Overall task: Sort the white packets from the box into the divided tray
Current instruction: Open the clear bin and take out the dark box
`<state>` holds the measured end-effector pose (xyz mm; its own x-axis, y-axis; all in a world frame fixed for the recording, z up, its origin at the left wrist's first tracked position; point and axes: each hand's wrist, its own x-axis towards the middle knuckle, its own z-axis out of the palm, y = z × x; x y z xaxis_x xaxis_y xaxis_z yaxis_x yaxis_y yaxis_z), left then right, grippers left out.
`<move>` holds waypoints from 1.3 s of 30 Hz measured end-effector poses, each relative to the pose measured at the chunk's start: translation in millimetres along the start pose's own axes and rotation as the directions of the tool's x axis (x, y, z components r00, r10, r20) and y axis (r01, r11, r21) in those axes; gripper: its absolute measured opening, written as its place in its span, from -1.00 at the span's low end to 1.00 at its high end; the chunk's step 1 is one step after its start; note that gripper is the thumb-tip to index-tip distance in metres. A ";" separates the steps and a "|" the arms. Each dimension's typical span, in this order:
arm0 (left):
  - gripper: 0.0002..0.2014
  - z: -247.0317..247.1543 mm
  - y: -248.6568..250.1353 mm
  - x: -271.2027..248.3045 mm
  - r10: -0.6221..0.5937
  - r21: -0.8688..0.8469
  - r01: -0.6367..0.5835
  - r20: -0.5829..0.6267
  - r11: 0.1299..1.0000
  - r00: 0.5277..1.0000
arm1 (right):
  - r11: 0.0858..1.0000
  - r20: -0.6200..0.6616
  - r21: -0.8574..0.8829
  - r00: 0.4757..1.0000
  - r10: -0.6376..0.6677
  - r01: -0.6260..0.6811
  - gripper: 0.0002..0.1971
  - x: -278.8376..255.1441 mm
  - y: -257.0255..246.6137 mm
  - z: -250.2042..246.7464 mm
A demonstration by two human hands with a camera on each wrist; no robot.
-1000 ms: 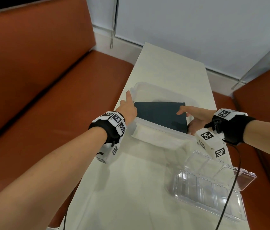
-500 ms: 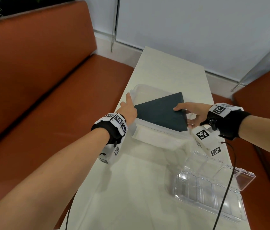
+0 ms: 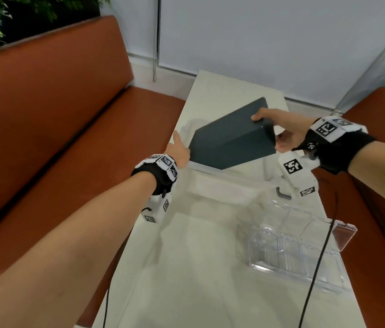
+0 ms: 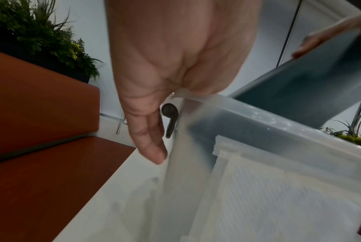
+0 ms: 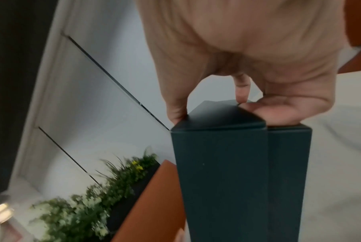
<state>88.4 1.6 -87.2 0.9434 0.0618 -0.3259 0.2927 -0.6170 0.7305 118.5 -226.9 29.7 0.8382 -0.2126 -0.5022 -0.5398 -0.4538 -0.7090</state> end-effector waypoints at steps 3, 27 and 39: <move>-0.38 -12.1 8.9 -7.5 0.091 -0.065 -0.107 -0.209 0.992 0.974 | 0.994 0.016 0.099 0.999 -0.049 0.048 -0.36 -41.3 -8.7 -28.5; -0.86 -10.6 -113.7 -164.8 -0.038 -0.560 0.226 0.327 0.797 0.944 | 0.968 0.283 0.248 0.955 -0.094 0.021 -0.55 -128.2 210.9 73.7; -0.64 35.7 -155.1 -172.8 -0.170 -0.394 0.295 0.323 0.871 0.931 | 0.985 0.279 0.154 0.960 0.036 -0.081 -0.57 -121.6 266.2 123.4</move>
<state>-125.6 58.6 -165.6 0.7785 -0.0909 -0.6210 0.5946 -0.2102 0.7761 -136.7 -215.1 -159.1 0.7636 0.0208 -0.6453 -0.6117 -0.2967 -0.7334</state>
